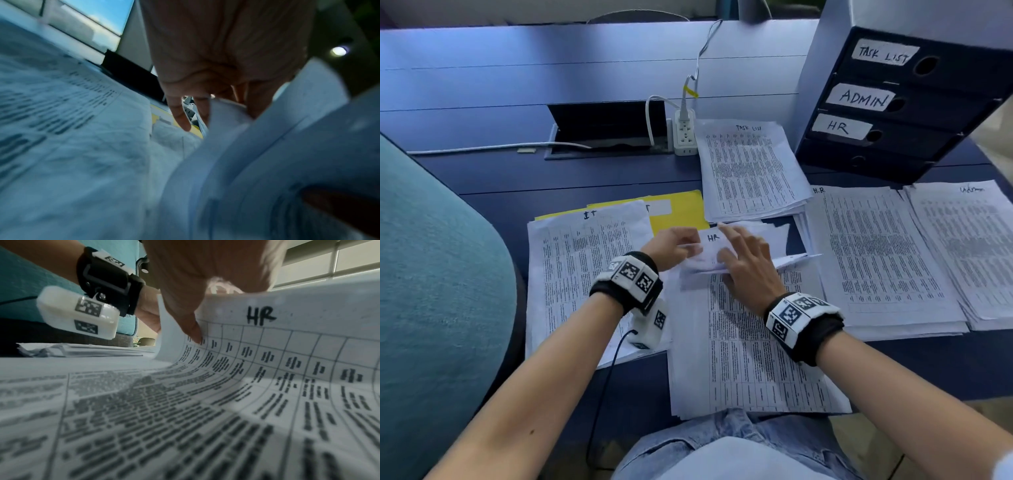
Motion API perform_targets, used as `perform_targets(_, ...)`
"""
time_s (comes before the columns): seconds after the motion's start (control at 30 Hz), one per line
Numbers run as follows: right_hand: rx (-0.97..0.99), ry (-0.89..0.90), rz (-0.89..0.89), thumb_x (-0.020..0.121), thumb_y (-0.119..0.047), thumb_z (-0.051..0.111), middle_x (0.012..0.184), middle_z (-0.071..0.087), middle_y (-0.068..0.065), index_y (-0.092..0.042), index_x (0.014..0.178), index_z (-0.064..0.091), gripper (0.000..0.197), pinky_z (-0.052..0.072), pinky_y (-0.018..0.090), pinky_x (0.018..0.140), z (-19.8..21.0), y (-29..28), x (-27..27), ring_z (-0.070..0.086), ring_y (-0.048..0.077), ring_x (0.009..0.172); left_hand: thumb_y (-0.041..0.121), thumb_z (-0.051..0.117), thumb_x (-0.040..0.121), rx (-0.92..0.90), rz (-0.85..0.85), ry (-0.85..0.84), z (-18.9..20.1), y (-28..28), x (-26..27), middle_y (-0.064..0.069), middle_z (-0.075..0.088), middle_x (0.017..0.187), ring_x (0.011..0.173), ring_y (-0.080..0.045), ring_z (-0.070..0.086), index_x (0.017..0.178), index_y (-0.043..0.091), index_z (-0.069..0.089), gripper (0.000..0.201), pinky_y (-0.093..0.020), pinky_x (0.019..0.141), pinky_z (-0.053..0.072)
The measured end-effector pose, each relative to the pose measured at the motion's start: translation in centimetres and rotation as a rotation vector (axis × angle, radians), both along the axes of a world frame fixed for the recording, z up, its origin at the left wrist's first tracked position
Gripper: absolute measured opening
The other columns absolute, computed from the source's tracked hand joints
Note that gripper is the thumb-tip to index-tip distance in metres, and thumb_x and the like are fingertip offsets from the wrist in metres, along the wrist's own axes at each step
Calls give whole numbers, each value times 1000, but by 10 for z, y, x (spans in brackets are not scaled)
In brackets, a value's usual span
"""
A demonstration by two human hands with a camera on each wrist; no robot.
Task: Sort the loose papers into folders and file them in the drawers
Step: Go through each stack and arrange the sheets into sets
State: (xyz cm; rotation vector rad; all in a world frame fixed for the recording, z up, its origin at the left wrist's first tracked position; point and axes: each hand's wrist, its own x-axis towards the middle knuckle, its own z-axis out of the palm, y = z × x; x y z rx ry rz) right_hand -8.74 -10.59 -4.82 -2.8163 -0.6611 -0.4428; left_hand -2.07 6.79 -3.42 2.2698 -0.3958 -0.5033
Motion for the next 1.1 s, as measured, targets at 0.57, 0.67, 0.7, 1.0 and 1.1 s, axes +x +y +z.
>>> perform_targets(0.57, -145, 434, 20, 73, 6, 51, 101, 66, 13, -8, 115, 54, 44, 40, 40, 85, 16, 8, -19, 58, 32, 96, 25, 49, 93, 491, 81, -89, -8, -10, 4, -9, 43, 130, 125, -26, 36, 129, 17, 45, 37, -44, 102, 34)
perform_targets(0.67, -129, 472, -16, 78, 4, 48, 116, 59, 10, -9, 135, 37, 60, 37, 36, 92, 16, 6, -17, 53, 28, 106, 23, 46, 94, 497, 67, -115, -2, -11, 1, -6, 51, 128, 124, -24, 41, 127, 21, 50, 33, -41, 102, 26)
perform_targets(0.7, -92, 473, -35, 75, 6, 51, 118, 56, 11, -7, 139, 32, 67, 39, 38, 92, 17, 6, -15, 53, 30, 104, 22, 46, 95, 478, 68, -134, 1, -10, 0, -5, 56, 124, 121, -23, 45, 121, 21, 55, 28, -39, 100, 26)
perform_targets(1.0, -286, 109, -183, 29, -10, 81, 107, 57, 7, -17, 68, 67, 43, 26, 38, 82, 23, 7, -2, 43, 25, 101, 35, 37, 98, -57, 44, 207, 22, -4, -5, -2, 62, 62, 55, -11, 58, 67, 10, 64, 48, -21, 64, 48)
perform_targets(1.1, -317, 221, -67, 50, -11, 80, 105, 66, 8, -17, 85, 71, 37, 26, 39, 91, 26, 8, -9, 58, 24, 101, 26, 35, 101, 146, 110, 89, 15, -4, 1, -13, 61, 99, 94, -26, 56, 104, 3, 63, 36, -32, 86, 44)
